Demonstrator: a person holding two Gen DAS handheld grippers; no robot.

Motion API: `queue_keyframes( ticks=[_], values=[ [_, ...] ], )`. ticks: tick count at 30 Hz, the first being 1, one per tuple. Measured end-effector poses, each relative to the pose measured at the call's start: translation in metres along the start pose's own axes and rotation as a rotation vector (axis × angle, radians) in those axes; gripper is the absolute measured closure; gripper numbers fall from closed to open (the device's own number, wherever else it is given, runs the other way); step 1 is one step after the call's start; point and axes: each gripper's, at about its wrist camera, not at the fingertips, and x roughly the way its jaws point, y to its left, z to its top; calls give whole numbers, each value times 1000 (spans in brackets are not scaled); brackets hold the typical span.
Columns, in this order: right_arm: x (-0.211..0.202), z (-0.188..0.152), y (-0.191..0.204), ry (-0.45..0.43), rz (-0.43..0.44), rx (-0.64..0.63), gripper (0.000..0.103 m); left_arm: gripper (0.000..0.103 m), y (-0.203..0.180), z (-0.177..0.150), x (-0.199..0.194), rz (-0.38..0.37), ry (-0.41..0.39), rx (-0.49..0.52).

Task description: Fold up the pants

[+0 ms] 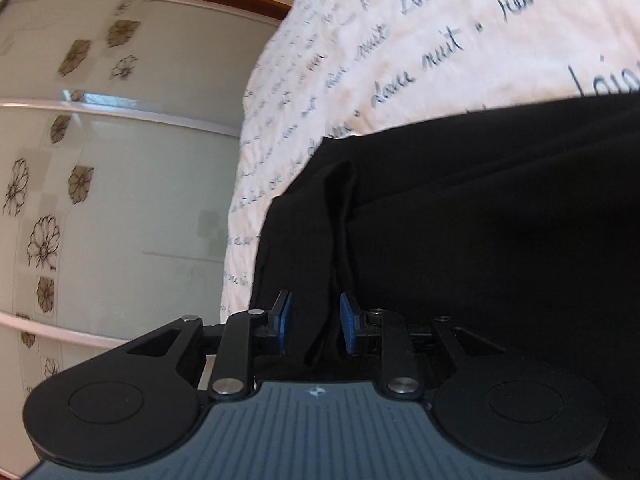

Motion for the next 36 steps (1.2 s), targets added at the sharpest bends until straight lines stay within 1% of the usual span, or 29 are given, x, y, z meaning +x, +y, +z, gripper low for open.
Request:
queue_keyframes(
  ticks=[1,3,5,6,7,8,9,13,16,17,18,19,20,24,26,28,30,33,36],
  values=[
    [5,0,1,4,-14,-8,78,23,2,0,3,3,7,-5],
    [13,-1,4,12,-46,-44,70,23,8,1,14,5,24,-22],
    [18,-1,10,8,-63,-78,63,22,12,-1,29,18,67,-33],
    [19,-1,14,7,-69,-87,57,22,15,-3,33,24,76,-44],
    [19,-1,16,5,-66,-93,53,19,17,-5,37,21,88,-53],
    [20,-1,18,2,-57,-93,45,18,18,-6,40,20,105,-60],
    [23,-2,20,6,-49,-96,41,17,18,-7,41,23,112,-62],
    [44,-4,29,70,-1,-107,41,18,19,-7,32,6,98,-54],
    [57,-6,37,97,4,-148,41,17,24,-8,29,26,91,-62],
    [61,-6,37,100,-1,-152,42,14,27,-7,30,29,94,-72],
    [63,-6,37,92,-10,-160,53,12,29,-6,32,35,98,-80],
    [66,-5,38,87,-24,-182,66,9,31,-4,34,45,99,-87],
    [68,-5,39,89,-28,-198,87,7,32,-3,35,51,96,-91],
    [59,-10,44,58,5,-229,89,3,31,-7,40,46,94,-79],
    [53,-10,49,43,22,-240,90,3,30,-10,40,43,89,-71],
    [42,-7,55,36,53,-246,90,4,29,-9,36,20,73,-64],
    [23,-4,61,23,64,-264,90,4,29,-7,32,-1,60,-62],
    [-18,0,59,-7,43,-294,90,3,29,-7,28,-26,46,-57],
    [-69,-2,40,-56,-30,-286,90,3,26,-10,30,-41,62,-46]
  ],
)
